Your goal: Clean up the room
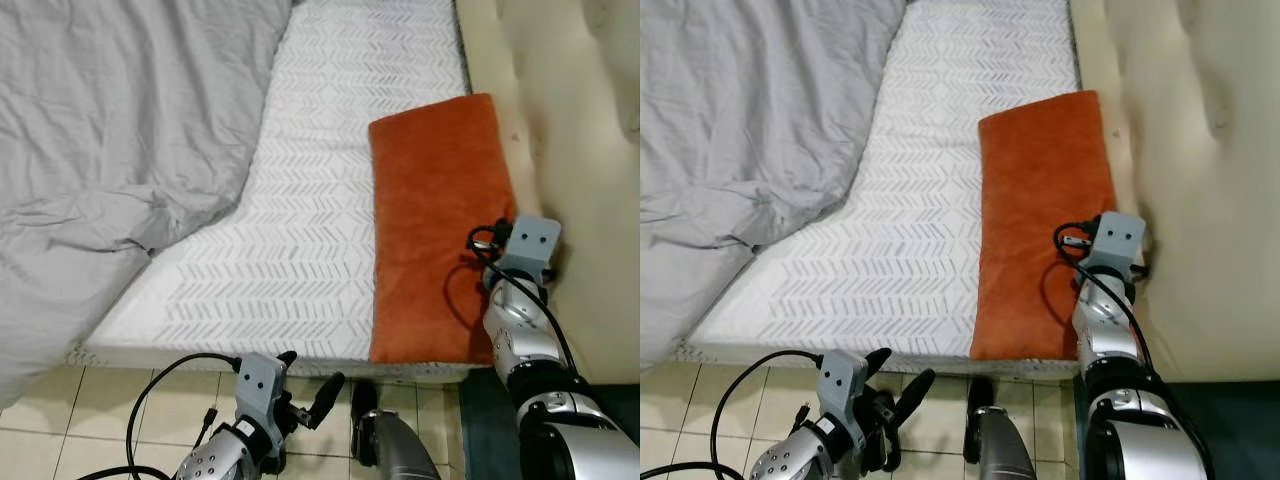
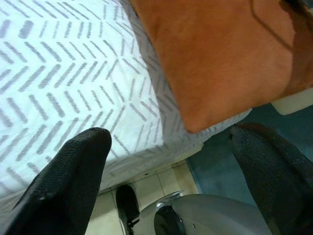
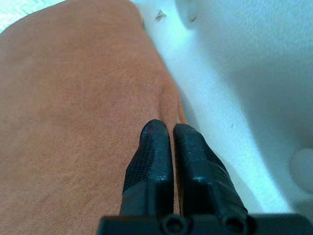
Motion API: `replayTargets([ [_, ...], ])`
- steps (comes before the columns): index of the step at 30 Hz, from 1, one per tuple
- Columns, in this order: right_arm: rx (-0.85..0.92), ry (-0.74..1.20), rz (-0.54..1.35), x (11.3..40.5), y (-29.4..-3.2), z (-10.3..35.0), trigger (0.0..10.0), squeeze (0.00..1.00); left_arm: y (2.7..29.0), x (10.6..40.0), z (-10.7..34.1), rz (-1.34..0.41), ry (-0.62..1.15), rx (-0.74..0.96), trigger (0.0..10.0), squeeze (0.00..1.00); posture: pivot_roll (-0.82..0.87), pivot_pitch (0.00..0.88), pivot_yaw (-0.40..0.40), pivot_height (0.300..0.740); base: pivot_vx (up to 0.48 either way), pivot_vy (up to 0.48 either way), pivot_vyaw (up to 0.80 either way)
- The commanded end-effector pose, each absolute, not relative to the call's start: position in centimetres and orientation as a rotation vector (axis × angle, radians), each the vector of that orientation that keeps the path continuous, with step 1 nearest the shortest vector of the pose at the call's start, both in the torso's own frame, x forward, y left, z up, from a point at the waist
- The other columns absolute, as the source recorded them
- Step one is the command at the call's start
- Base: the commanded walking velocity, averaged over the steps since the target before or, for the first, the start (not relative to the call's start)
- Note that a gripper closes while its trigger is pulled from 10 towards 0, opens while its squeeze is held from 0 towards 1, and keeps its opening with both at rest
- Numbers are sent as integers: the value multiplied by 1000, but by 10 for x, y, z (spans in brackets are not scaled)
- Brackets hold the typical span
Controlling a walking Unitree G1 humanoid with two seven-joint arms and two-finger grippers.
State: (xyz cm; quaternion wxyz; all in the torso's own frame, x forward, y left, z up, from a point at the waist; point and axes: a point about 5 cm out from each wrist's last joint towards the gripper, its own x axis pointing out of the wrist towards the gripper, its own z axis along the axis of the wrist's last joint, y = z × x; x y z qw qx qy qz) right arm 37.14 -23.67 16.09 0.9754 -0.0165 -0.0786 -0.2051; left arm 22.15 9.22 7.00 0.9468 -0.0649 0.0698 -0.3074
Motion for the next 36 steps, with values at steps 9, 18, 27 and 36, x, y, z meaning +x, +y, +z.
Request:
replayTargets([
  [9,-230,-234,-753,340,-299,167,0,0,89,214,57,-630,189,-122,10000,0,57,494,-128,740,0,0,0],
  [18,-406,-424,-627,334,-257,180,0,0,88,212,56,-633,186,-119,10000,0,55,478,-132,740,0,0,0],
  [27,-431,-319,-720,325,-274,156,0,0,84,212,54,-643,185,-114,10000,0,53,469,-133,740,0,0,0],
  [36,-214,-129,-850,324,-280,127,0,0,82,228,59,-699,91,-85,10000,0,49,458,-134,740,0,0,0],
])
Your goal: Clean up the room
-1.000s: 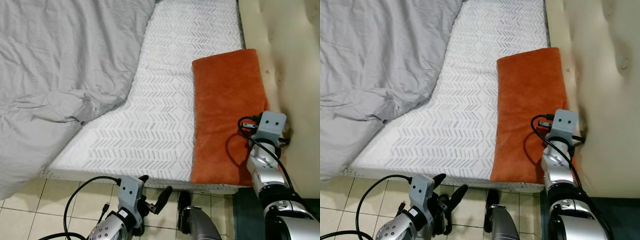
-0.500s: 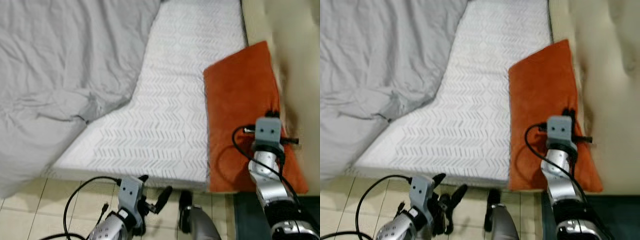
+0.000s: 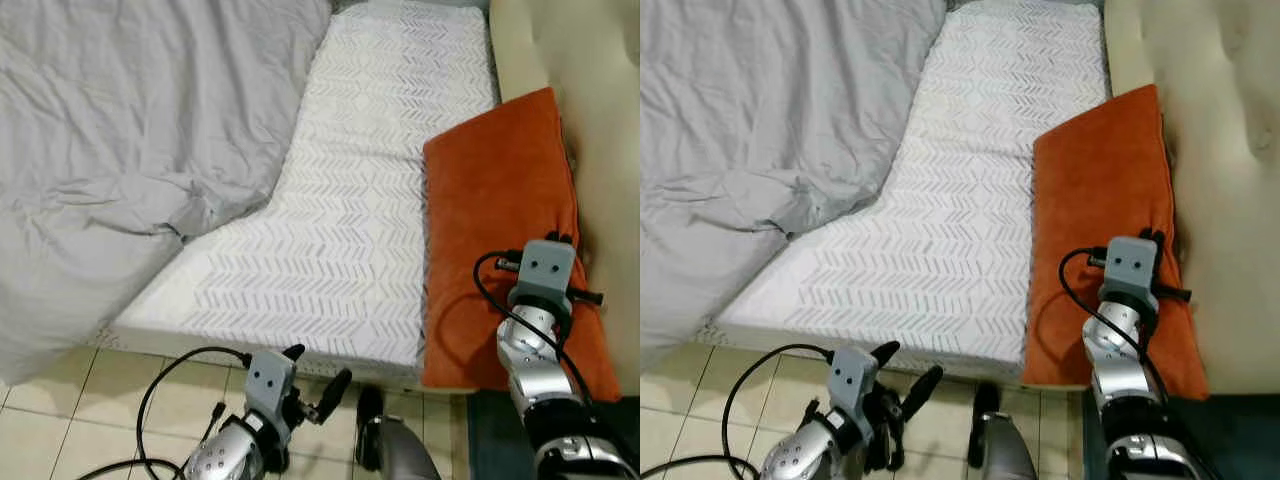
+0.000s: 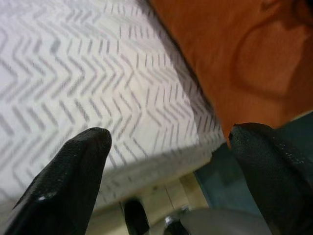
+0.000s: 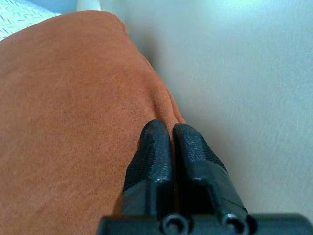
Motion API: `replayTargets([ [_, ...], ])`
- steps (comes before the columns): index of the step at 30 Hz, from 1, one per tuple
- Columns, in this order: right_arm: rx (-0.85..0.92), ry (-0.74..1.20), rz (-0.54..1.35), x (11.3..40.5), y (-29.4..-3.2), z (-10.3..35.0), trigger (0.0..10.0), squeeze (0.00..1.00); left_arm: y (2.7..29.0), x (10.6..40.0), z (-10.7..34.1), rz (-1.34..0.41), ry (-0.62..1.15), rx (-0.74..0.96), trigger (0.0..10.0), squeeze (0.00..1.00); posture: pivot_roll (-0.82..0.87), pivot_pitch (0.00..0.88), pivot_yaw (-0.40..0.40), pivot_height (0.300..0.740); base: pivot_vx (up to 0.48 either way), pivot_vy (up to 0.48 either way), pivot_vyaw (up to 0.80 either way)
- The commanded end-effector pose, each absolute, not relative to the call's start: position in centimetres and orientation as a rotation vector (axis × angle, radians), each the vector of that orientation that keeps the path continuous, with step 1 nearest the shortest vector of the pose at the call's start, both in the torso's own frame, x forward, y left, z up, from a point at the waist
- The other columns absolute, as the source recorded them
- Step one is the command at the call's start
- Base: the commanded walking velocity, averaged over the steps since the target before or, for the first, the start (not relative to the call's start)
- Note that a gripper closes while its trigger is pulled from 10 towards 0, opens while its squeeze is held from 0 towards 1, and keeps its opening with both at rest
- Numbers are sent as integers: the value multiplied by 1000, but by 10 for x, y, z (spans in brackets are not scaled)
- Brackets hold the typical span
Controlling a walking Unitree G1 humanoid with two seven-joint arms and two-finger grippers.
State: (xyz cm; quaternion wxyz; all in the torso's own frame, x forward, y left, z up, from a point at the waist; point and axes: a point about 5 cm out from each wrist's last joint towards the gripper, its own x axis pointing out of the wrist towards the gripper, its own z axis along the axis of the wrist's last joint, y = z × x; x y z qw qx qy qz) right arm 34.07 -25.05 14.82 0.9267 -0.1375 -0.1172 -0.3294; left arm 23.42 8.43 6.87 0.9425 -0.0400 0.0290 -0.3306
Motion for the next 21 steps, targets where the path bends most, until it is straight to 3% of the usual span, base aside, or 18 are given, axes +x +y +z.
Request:
replayTargets([
  [1,-203,-120,-836,327,-275,125,0,0,80,232,62,-705,78,-92,10000,0,49,458,-135,740,0,0,0],
  [8,-177,-86,-798,335,-262,121,0,0,76,240,68,-726,37,-70,10000,0,51,460,-132,740,0,0,0],
  [10,-159,-58,-801,337,-261,119,10000,0,77,243,68,-725,29,-61,10000,0,50,461,-132,740,0,0,0],
  [14,-156,-51,-796,338,-261,118,10000,0,78,245,68,-719,25,-54,10000,0,50,461,-132,740,0,0,0],
  [15,-152,-61,-774,340,-259,120,10000,1000,79,245,69,-715,20,-53,10000,0,49,465,-134,740,0,0,0],
  [21,-134,-103,-743,344,-256,126,10000,1000,79,243,68,-711,13,-50,10000,0,49,468,-133,740,0,0,0],
])
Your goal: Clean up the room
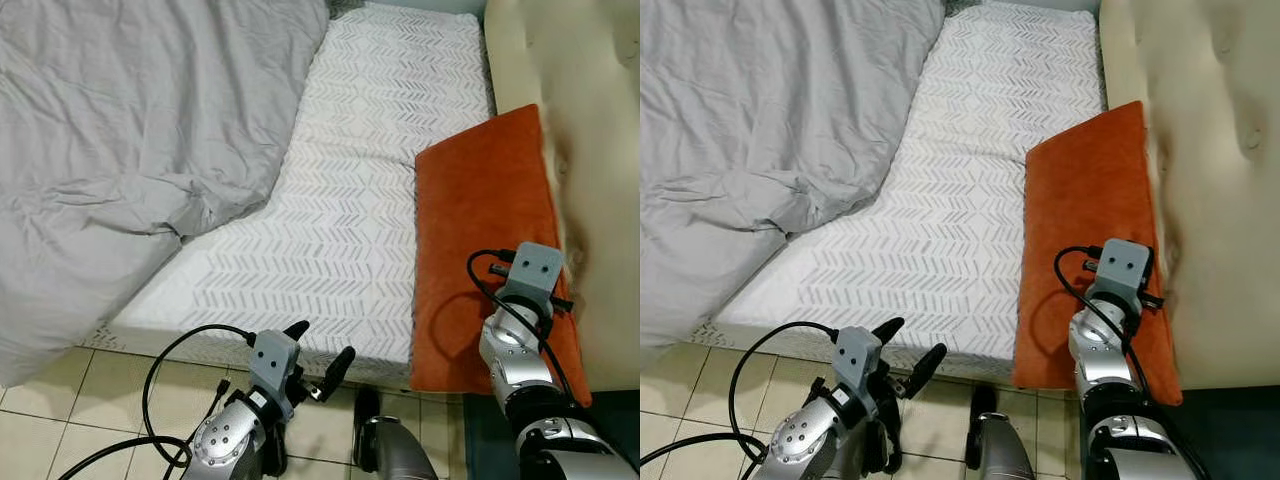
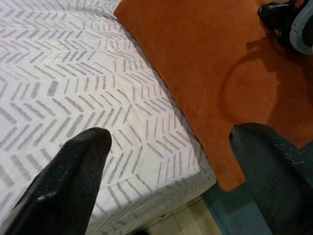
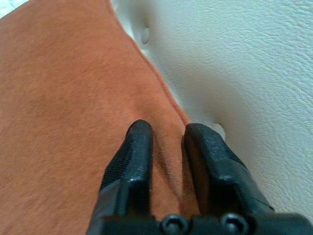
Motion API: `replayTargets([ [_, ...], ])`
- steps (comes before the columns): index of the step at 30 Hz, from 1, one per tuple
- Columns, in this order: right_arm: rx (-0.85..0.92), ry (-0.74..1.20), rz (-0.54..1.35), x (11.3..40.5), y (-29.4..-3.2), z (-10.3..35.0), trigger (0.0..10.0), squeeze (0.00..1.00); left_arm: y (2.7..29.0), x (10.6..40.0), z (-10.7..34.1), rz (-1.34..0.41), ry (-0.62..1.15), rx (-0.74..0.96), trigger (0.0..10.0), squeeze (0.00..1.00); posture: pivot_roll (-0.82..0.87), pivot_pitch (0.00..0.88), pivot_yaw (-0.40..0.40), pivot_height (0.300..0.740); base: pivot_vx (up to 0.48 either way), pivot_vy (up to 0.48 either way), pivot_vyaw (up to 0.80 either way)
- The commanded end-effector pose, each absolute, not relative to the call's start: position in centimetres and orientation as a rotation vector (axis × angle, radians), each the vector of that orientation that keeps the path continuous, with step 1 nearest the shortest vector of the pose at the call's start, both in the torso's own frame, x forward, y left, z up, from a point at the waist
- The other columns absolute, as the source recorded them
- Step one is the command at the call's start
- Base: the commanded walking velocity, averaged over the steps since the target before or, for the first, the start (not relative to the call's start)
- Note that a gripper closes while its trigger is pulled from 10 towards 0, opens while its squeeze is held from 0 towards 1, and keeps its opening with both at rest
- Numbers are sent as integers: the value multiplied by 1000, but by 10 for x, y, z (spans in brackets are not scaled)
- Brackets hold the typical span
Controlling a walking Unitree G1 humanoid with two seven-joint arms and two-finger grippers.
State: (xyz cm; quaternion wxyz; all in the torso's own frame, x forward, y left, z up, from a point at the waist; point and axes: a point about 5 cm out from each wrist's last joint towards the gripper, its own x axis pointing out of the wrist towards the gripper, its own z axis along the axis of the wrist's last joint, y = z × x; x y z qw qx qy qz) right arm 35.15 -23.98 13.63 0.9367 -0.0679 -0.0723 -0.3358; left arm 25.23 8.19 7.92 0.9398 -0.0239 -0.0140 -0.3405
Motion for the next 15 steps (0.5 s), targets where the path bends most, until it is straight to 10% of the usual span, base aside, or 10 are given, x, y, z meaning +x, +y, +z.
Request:
replayTargets([
  [1,-153,-120,-732,345,-255,129,10000,1000,79,243,68,-709,13,-51,10000,0,49,468,-133,740,0,0,0],
  [15,-369,-380,-587,350,-249,172,10000,1000,88,243,66,-675,5,-41,10000,0,53,375,-133,740,0,0,0],
])
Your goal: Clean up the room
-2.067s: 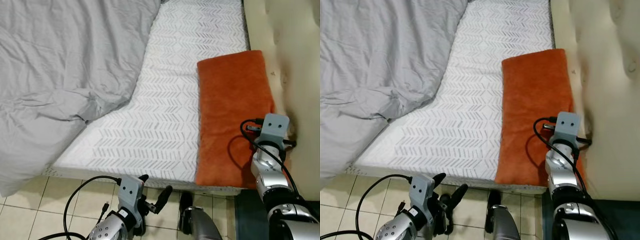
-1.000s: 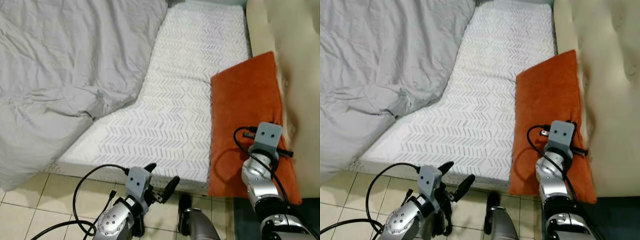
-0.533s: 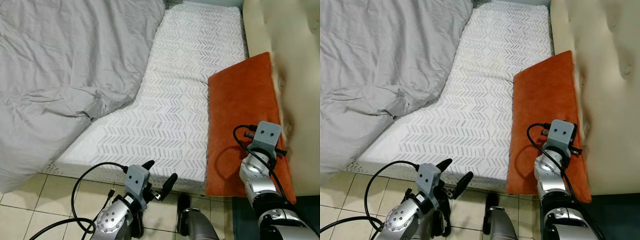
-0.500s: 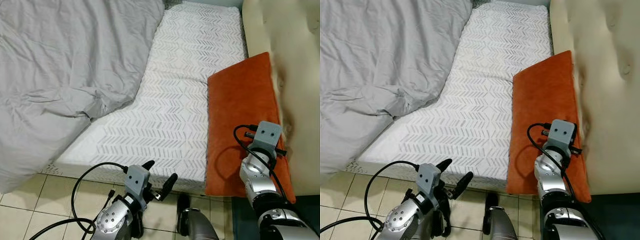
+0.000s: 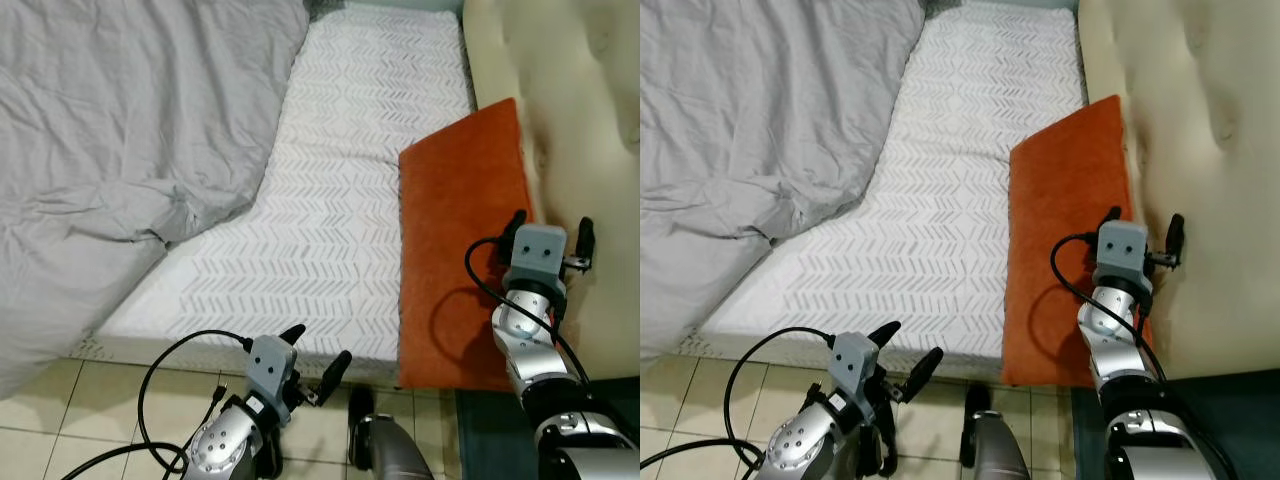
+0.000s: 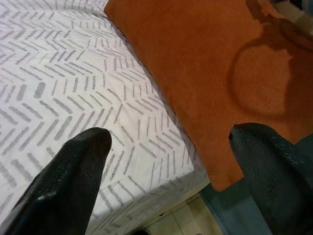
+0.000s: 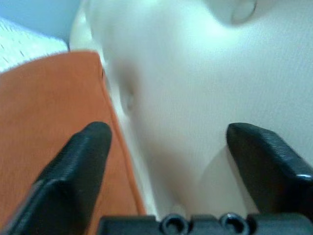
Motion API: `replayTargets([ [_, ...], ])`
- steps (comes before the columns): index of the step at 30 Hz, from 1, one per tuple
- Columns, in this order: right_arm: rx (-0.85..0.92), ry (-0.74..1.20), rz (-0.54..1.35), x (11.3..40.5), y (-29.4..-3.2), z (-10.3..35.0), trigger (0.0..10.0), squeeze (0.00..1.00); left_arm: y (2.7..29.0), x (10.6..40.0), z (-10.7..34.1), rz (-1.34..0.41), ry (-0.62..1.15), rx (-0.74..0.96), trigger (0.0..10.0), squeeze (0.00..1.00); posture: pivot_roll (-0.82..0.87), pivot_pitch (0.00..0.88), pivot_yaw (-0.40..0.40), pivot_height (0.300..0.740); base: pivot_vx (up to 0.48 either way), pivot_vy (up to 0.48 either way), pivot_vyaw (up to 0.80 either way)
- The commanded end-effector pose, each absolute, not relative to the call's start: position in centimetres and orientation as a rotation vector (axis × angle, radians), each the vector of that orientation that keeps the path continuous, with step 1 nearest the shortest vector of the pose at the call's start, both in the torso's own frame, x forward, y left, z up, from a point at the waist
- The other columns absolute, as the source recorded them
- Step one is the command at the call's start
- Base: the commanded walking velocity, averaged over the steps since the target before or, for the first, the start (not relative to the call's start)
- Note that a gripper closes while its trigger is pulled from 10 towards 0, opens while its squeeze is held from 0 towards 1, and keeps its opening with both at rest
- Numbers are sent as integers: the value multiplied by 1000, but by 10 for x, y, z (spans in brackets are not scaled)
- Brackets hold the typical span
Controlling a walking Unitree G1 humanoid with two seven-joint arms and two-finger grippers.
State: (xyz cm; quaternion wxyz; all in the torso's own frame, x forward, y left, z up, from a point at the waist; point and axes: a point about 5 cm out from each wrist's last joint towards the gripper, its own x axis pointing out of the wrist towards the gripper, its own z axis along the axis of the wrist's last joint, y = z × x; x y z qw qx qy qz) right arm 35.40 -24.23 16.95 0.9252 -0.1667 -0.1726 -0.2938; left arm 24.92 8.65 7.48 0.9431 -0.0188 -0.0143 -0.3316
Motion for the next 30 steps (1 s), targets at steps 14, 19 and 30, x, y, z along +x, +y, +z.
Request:
replayTargets([
  [14,-231,-400,-446,334,-247,169,10000,1000,121,266,69,-546,-14,51,10000,0,57,88,-114,740,0,0,0],
  [19,-140,-314,-328,307,-226,134,10000,1000,134,272,71,-451,-14,72,10000,0,49,0,-93,740,0,0,0],
  [30,79,-174,-288,244,-228,86,10000,1000,147,271,86,-281,-84,173,10000,0,52,0,-58,740,0,0,0],
])
